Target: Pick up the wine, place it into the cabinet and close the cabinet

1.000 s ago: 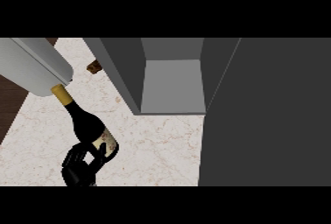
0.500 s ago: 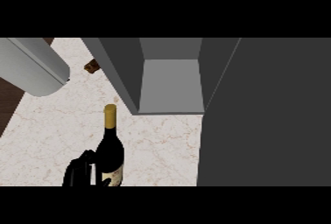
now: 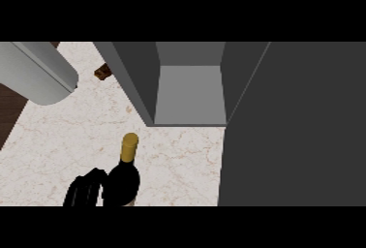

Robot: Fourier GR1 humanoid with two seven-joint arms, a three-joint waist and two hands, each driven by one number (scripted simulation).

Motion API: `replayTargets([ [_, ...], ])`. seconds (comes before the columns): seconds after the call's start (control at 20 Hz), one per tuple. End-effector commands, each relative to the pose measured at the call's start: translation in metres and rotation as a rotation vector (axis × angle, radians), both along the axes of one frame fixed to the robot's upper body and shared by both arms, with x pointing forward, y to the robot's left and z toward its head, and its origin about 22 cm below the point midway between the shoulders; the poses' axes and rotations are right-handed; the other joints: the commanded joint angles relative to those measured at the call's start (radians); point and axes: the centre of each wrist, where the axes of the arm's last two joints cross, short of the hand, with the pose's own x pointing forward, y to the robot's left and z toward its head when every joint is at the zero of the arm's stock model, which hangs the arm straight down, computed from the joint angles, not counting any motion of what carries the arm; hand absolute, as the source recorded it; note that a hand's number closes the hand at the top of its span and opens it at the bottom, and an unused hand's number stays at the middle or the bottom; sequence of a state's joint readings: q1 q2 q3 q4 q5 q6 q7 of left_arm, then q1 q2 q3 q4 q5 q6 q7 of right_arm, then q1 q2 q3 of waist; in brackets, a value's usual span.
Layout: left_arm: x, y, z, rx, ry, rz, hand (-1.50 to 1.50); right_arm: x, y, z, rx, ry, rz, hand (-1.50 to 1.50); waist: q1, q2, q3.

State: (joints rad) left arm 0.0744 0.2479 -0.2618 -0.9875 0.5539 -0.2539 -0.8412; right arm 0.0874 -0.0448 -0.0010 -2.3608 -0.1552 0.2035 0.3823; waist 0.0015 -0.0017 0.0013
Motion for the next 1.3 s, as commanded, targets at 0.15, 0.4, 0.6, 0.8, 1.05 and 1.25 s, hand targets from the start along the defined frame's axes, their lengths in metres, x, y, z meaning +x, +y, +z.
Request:
replayTargets([
  [0.15, 0.005, -0.045, 0.059, -0.046, -0.045, -0.050, 1.50, -0.002, -0.001, 0.003, 0.002, -0.002, 0.005, -1.50, 0.002, -0.001, 0.000],
  [0.4, -0.009, -0.042, 0.098, -0.048, -0.066, -0.064, 1.50, -0.004, 0.008, -0.021, 0.005, 0.006, 0.010, -1.50, 0.002, 0.000, 0.000],
  [0.6, 0.012, -0.054, 0.130, -0.045, -0.094, -0.067, 1.50, 0.004, -0.003, -0.002, 0.005, 0.003, -0.008, -1.50, 0.001, 0.001, -0.001],
  [0.8, 0.043, -0.065, 0.150, -0.038, -0.120, -0.052, 1.50, 0.000, -0.004, -0.001, -0.011, -0.004, 0.017, -1.50, -0.003, 0.001, -0.001],
  [1.05, 0.065, -0.100, 0.163, -0.043, -0.081, -0.066, 1.50, 0.003, 0.006, -0.009, 0.031, -0.011, 0.000, -1.50, -0.005, 0.002, -0.001],
  [1.25, 0.097, -0.104, 0.183, -0.027, -0.112, -0.042, 1.50, -0.020, 0.004, -0.006, 0.019, 0.011, -0.012, -1.50, -0.009, 0.001, -0.001],
])
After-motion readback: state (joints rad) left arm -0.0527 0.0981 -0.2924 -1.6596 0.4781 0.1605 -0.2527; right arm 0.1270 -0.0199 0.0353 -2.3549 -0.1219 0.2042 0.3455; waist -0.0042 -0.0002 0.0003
